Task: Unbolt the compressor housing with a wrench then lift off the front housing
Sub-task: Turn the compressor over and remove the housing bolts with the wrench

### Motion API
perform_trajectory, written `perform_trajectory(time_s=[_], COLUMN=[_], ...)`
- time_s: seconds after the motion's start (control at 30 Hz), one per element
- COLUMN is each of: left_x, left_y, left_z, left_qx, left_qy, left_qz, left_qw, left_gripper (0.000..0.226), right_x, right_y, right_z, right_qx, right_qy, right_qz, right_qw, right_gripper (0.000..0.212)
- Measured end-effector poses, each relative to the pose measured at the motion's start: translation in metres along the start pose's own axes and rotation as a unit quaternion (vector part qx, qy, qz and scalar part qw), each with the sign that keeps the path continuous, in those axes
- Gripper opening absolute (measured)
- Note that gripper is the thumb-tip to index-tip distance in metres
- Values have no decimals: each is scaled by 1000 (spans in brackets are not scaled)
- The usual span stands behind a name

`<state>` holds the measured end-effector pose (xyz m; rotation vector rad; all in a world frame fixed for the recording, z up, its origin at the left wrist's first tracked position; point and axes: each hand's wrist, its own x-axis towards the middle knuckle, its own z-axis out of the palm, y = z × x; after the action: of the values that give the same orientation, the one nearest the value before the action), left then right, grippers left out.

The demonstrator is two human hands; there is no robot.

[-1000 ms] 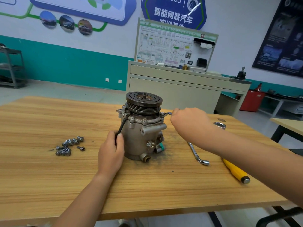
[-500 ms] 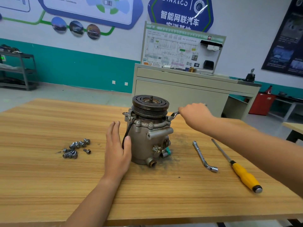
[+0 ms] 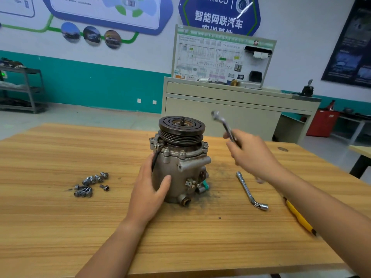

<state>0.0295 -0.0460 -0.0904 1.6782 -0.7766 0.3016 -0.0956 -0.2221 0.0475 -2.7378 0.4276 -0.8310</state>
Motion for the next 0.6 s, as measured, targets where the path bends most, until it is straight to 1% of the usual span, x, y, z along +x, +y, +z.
perform_trajectory(time_s=[0.07,0.13,0.27,0.4,0.5,0.6], left_x=[0,1,1,1,1,0], left_y=[-1,-3,-3,-3,-2,6], left_z=[1,1,0,1,2,3], left_qx=[11,6,11,17,43,83], left_qy=[2,0,1,7,23,60], left_qz=[0,-5,-5,3,26,76], left_qw=[1000,1000,1000,1000,998,992], left_gripper=[80,85,85,85,89,92], right_x=[-19,-25,-16,-5,1,1], right_y=[4,8,6,-7,-21,-34], right_z=[-5,-6,-2,1,-6,-12], right_qx=[-148,-215,-267,-305,-384,-450], right_qy=[-19,-29,-58,-91,-115,-143], right_qz=[-34,-35,-25,-45,-81,-114], right_qw=[988,976,961,947,912,874], right_gripper=[27,31,28,27,21,14])
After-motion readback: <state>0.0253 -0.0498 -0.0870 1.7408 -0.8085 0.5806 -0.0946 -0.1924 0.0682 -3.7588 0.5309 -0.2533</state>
